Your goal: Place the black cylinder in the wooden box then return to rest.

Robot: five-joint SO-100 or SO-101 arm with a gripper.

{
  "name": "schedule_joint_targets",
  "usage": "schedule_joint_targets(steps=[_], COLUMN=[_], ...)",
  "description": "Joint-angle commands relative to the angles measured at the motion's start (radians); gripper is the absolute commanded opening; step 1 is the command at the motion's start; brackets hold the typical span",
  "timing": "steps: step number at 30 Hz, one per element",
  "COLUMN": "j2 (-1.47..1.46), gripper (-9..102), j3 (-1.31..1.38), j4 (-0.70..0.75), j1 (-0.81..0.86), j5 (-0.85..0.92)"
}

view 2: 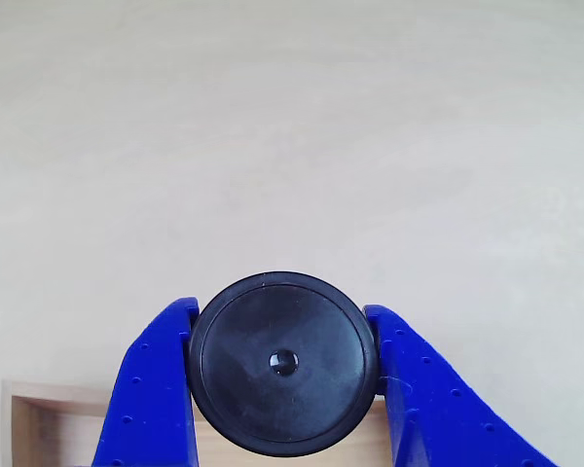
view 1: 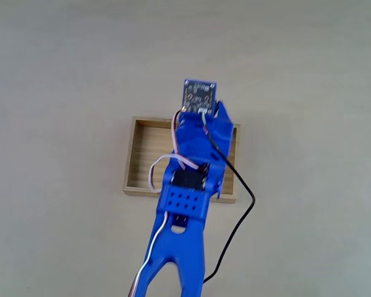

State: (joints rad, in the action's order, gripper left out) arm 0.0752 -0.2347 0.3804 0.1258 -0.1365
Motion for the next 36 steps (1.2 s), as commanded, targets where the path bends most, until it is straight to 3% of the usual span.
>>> schedule_joint_targets(steps=[1, 15, 36], j2=[-0.285, -0.529, -0.423], gripper=[16, 16, 16], j3=[-0.104, -0.443, -0.598], j4=[-0.041, -0.101, -0.298], j1=[-0.023, -0.041, -0.071], j5=[0.023, 0.023, 0.020])
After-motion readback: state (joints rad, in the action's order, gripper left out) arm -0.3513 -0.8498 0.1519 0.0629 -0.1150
